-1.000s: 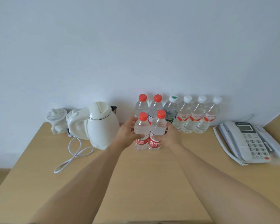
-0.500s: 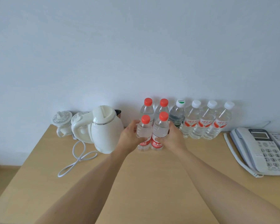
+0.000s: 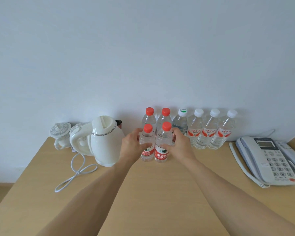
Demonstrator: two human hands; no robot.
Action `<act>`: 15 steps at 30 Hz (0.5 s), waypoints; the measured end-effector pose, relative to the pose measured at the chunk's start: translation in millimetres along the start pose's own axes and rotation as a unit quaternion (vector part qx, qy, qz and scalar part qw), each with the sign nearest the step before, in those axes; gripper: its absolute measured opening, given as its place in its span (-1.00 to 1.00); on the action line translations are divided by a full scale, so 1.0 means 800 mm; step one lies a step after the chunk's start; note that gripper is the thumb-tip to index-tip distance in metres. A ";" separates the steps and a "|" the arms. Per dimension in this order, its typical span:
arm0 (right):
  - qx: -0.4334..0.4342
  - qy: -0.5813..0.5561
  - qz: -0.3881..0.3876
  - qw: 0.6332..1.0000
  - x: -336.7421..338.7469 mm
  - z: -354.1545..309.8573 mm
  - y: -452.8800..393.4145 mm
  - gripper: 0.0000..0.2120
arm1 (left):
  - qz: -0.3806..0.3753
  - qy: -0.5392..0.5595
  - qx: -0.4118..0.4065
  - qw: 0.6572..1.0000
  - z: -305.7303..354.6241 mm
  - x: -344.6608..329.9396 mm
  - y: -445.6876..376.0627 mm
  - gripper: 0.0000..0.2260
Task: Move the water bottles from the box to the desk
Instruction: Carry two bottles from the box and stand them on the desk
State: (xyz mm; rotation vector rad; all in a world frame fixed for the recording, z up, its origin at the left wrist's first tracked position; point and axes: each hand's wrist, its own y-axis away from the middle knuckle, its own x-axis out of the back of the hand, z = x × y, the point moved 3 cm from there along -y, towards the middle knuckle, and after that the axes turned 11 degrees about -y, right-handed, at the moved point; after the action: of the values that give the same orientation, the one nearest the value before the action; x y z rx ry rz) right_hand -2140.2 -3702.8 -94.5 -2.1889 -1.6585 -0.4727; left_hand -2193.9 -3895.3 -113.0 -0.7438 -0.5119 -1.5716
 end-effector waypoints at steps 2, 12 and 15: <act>0.001 -0.001 -0.006 1.000 0.000 -0.002 0.000 -0.49 | 0.005 0.002 0.003 1.000 0.005 0.000 -0.003 -0.49; 0.029 0.020 0.011 0.999 -0.004 0.007 -0.006 -0.51 | -0.010 -0.001 -0.004 1.000 0.006 0.001 0.002 -0.43; 0.031 0.029 0.032 0.999 -0.007 0.009 -0.013 -0.51 | -0.009 -0.005 0.008 1.000 0.006 0.002 0.001 -0.40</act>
State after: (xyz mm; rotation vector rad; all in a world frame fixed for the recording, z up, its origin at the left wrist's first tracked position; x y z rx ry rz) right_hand -2151.3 -3701.3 -102.6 -2.1567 -1.5468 -0.4571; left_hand -2192.4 -3893.2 -108.2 -0.7376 -0.5400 -1.5784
